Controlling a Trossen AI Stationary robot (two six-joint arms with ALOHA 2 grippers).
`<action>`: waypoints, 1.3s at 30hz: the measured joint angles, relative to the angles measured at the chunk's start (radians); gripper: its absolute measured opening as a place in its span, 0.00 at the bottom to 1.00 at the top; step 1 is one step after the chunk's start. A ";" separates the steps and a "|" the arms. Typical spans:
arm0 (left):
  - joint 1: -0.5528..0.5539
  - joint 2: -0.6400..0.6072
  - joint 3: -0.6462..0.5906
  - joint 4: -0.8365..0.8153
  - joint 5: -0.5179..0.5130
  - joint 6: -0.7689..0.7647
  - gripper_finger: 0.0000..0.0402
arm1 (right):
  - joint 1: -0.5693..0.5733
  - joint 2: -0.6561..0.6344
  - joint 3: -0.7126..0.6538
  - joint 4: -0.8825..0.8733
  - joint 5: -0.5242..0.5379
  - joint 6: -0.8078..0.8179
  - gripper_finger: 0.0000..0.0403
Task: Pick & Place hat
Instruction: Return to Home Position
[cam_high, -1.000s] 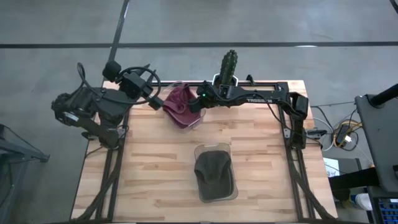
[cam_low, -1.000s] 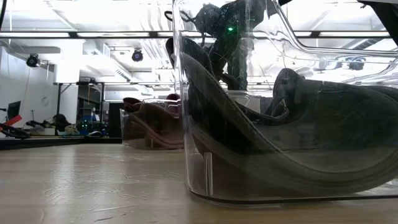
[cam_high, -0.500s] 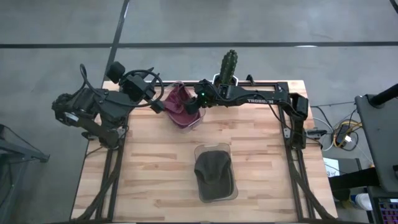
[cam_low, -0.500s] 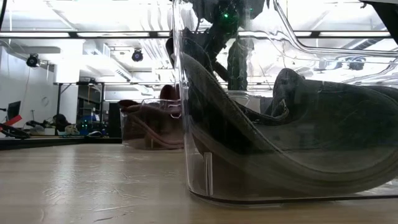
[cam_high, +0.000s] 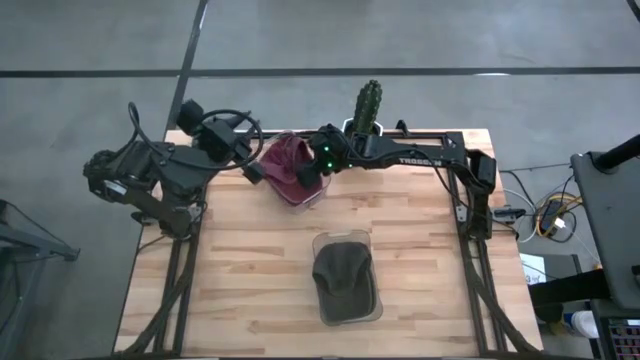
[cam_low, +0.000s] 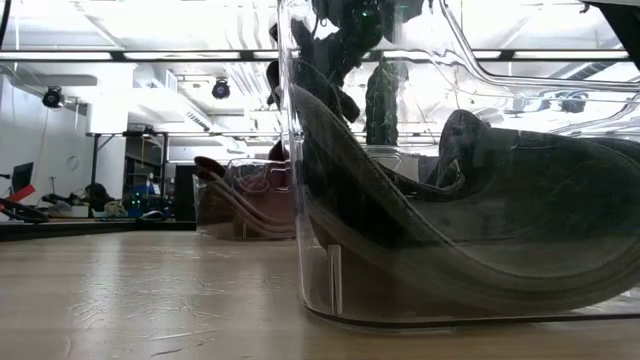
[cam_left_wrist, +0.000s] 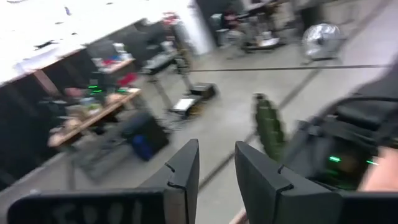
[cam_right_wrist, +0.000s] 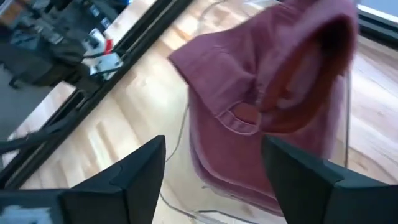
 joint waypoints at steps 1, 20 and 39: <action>0.000 0.000 0.000 -0.006 0.035 -0.007 0.24 | 0.006 0.000 0.004 0.000 0.000 -0.012 0.61; 0.028 -0.010 0.000 -0.033 0.609 -0.172 0.00 | 0.096 -0.112 0.011 -0.011 -0.051 -0.348 0.02; 0.040 -0.012 -0.060 -0.042 0.575 -0.074 0.00 | 0.202 -0.590 -0.498 0.286 -0.081 -0.427 0.02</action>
